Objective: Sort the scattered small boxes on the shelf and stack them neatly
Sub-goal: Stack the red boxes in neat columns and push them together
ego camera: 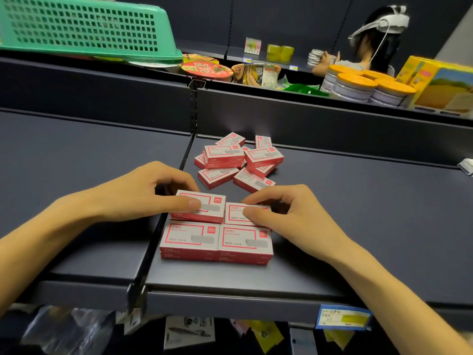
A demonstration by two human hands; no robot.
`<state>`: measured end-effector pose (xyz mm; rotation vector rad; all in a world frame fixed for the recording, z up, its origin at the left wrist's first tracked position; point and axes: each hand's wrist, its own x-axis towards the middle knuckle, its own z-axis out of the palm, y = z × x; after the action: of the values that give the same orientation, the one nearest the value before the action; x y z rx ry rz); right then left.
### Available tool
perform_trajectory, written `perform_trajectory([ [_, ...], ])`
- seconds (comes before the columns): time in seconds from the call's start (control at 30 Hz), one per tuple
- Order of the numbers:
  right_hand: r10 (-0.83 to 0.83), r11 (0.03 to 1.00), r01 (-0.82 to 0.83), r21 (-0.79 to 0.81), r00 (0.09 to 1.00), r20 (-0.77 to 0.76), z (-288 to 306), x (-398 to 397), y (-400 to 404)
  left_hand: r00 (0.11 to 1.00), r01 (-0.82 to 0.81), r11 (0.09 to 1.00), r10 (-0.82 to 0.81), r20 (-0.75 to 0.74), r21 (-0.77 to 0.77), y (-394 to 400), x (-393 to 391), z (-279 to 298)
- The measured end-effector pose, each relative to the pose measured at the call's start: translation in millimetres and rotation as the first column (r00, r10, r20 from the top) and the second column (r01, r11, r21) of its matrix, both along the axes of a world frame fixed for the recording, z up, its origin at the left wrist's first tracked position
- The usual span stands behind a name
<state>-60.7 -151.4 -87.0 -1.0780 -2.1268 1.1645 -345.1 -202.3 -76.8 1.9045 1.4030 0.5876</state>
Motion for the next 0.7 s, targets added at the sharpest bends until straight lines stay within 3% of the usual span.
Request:
perform_trajectory([
  [0.3, -0.019, 0.999, 0.020, -0.026, 0.999, 0.048, 7, -3, -6, 0.998, -0.046, 0.999, 0.046, -0.039, 0.005, -3, 9, 1],
  [0.5, 0.139, 0.989, -0.149, 0.015, 0.953, 0.268, 18, 24, -20, 0.998, -0.011, 0.999, 0.008, 0.070, 0.044, -27, 1, 0],
  [0.6, 0.108, 0.982, -0.158, 0.104, 0.919, 0.380, 8, 23, -31, 0.998, 0.013, 0.998, -0.017, 0.064, 0.066, -43, 1, -9],
  [0.7, 0.038, 0.967, -0.116, 0.226, 0.945, 0.324, -5, 16, -34, 1.000, -0.007, 0.988, 0.007, 0.001, 0.153, -48, 5, -19],
])
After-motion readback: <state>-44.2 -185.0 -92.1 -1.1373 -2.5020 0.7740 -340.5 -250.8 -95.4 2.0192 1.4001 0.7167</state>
